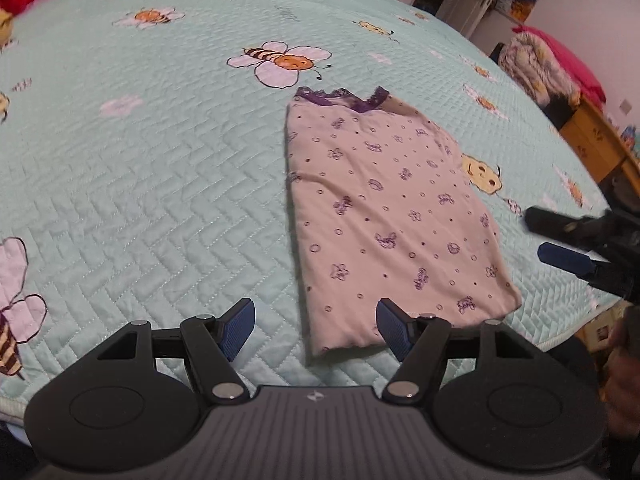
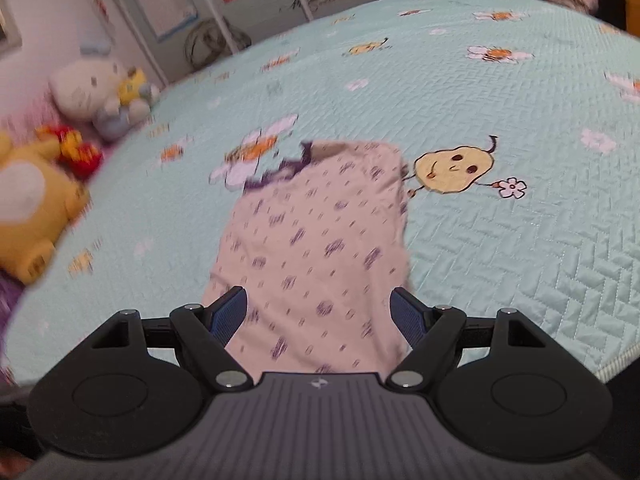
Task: Fold clothes
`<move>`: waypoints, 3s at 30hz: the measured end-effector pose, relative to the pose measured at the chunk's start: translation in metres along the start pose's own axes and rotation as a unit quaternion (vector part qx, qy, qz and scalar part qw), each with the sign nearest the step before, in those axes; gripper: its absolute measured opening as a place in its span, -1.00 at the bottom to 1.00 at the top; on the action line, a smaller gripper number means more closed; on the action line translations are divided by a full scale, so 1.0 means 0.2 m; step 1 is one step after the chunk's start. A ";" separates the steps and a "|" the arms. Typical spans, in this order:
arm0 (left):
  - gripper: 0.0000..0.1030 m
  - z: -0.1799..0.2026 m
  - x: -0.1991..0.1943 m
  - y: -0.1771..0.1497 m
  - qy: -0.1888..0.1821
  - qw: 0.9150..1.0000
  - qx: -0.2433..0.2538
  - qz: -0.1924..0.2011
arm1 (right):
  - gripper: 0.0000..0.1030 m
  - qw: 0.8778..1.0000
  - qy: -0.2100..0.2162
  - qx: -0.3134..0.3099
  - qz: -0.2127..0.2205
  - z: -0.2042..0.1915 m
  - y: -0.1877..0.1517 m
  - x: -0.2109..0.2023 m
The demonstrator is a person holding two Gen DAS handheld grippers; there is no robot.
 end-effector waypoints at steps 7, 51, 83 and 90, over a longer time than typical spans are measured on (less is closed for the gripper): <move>0.37 -0.10 0.11 0.04 -0.020 0.999 -0.034 -0.015 | 0.52 0.975 0.123 0.181 0.037 0.48 0.17 0.07; -0.89 -0.19 0.31 0.22 -0.235 0.951 -0.190 -0.064 | -0.77 0.963 0.195 0.179 -0.056 0.50 0.58 0.82; 0.22 -0.16 0.54 0.20 -0.255 0.934 -0.230 -0.102 | 0.32 0.965 0.183 0.175 -0.063 0.56 0.46 0.89; -0.90 -0.09 0.49 0.23 -0.236 0.948 -0.197 -0.079 | -0.68 0.969 0.175 0.159 -0.075 0.48 0.47 0.93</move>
Point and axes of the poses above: each gripper's, at about its wrist camera, not at the fingertips, and x roughly the way its jaws point, z to its right, y to its top, the point moved 1 cm from there along x, roughly the way its jaws point, and after that the axes turned 6 degrees about y, right-handed, at the moved point
